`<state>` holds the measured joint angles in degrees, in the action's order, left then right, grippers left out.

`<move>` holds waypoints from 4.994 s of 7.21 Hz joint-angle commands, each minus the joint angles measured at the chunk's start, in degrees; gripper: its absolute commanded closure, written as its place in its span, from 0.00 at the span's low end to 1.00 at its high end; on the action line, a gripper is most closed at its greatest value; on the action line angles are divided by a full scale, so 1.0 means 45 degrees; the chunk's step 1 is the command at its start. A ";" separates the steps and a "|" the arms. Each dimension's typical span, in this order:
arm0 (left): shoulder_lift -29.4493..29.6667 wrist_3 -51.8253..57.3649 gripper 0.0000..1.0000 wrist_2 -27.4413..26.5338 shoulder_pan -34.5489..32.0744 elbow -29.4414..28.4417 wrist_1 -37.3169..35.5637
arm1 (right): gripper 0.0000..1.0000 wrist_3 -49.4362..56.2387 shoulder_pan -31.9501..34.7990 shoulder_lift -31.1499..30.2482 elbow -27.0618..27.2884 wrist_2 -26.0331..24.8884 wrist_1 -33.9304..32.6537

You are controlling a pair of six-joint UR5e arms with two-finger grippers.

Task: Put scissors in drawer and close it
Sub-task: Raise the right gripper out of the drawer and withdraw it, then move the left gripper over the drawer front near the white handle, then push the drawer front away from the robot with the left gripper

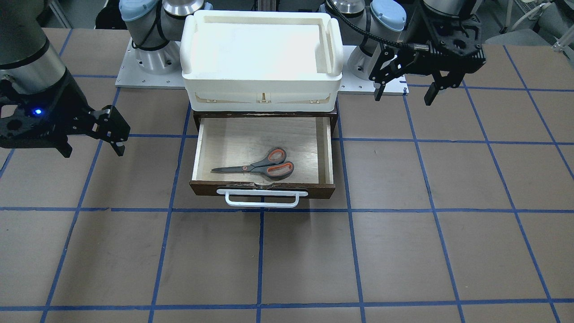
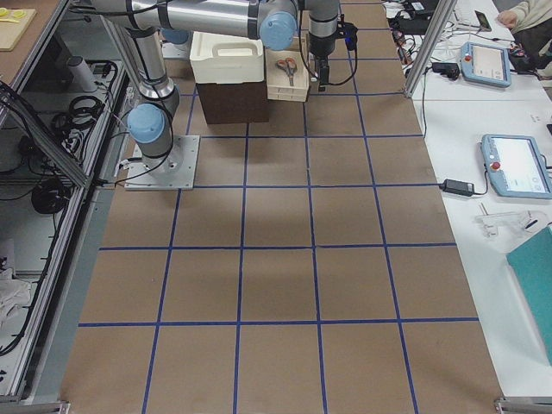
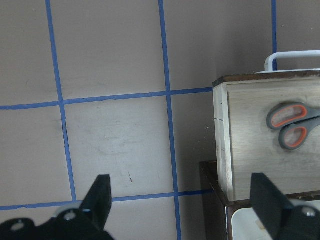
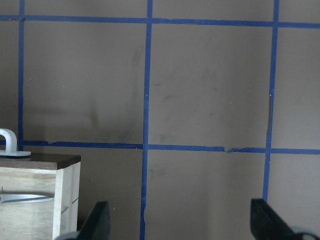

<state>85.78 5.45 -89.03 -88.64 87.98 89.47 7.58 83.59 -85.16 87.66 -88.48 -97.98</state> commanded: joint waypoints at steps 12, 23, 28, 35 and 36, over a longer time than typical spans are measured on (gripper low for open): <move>0.0000 0.0000 0.00 0.0019 0.0010 0.0020 0.0000 | 0.00 -0.1177 0.0722 -0.0939 0.0480 -0.0064 0.0269; 0.7221 -0.5225 0.00 -0.0508 -0.3658 -0.3319 -0.4038 | 0.00 -0.1118 0.0683 -0.0919 0.0558 -0.0083 0.0269; 0.8670 -0.5273 0.00 -0.0272 -0.4402 -0.3340 -0.4277 | 0.00 -0.1137 0.0644 -0.0919 0.0578 -0.0083 0.0230; 0.7736 -0.5273 0.00 0.0659 -0.4560 -0.3203 -0.1153 | 0.00 -0.1059 0.0488 -0.0919 0.0578 -0.0529 0.0463; 0.7521 -0.5254 0.00 0.0780 -0.4560 -0.3126 -0.0649 | 0.00 -0.1156 0.0507 -0.0919 0.0578 -0.0591 0.0484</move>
<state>120.87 -18.24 -86.69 -109.08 73.58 84.22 2.70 85.89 -89.27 90.26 -90.35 -96.14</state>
